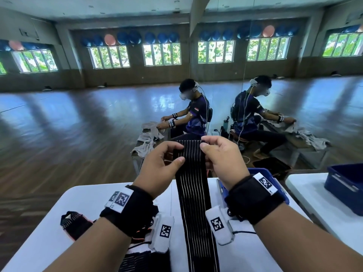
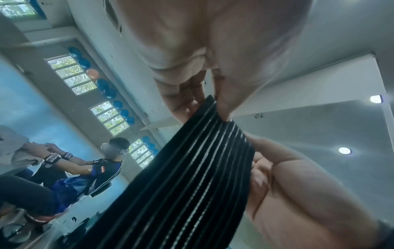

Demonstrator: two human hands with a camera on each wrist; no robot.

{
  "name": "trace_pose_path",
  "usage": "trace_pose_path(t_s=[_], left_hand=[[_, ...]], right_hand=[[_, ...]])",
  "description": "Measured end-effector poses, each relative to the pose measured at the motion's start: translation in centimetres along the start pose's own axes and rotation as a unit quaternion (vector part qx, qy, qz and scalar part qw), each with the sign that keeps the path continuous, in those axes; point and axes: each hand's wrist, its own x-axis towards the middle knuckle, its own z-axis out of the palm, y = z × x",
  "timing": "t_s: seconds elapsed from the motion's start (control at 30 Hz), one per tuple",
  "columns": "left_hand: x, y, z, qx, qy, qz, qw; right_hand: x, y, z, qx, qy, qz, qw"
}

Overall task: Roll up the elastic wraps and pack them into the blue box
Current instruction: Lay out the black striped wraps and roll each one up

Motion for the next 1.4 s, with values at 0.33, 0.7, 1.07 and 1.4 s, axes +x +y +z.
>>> trace_pose_path(t_s=[0.33, 0.7, 1.07, 1.4], left_hand=[[-1.7, 1.0, -0.6, -0.088, 0.007, -0.047, 0.995], [1.5, -7.0, 2.6, 0.157, -0.049, -0.160, 0.973], [9.9, -1.6, 0.5, 0.086, 0.083, -0.011, 0.993], [-5.4, -9.8, 3.2, 0.216, -0.104, -0.101, 0.966]], right_hand=[[-2.3, 0.5, -2.3, -0.063, -0.038, -0.022, 0.997], [4.0, 8.7, -2.4, -0.294, -0.048, 0.070, 0.952], [8.7, 0.1, -0.8, -0.252, 0.056, -0.138, 0.956], [-2.0, 12.2, -3.8, -0.407, -0.075, 0.020, 0.910]])
